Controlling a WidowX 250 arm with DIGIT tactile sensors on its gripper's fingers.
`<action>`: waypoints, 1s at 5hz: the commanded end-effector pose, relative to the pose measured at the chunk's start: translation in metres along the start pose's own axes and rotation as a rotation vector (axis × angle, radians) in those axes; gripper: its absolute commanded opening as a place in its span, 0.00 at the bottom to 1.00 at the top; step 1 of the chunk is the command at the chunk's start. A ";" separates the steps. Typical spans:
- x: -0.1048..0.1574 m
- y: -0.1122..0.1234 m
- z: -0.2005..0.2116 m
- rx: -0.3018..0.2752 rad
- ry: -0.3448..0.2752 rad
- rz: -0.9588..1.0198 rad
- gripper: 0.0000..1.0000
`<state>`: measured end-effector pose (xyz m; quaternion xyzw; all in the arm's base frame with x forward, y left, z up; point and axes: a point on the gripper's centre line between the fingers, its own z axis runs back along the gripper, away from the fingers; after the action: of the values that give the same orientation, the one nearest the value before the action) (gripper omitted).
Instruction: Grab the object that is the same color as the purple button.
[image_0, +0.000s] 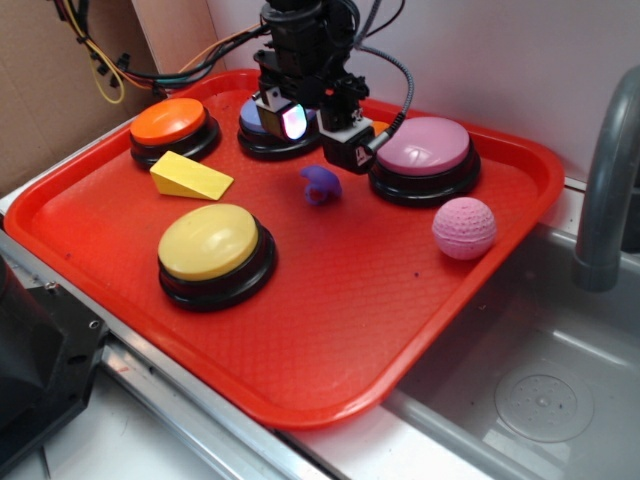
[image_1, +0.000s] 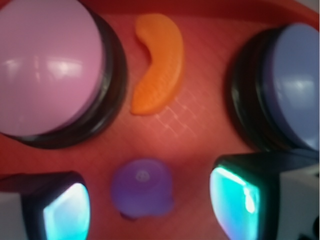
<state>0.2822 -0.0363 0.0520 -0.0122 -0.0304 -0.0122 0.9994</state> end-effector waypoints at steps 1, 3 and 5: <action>0.006 -0.006 -0.013 0.012 0.009 0.004 1.00; -0.002 -0.008 -0.026 0.016 0.012 0.000 0.29; -0.013 -0.011 0.002 0.019 -0.001 0.062 0.00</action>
<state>0.2594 -0.0444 0.0377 0.0029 0.0057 0.0223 0.9997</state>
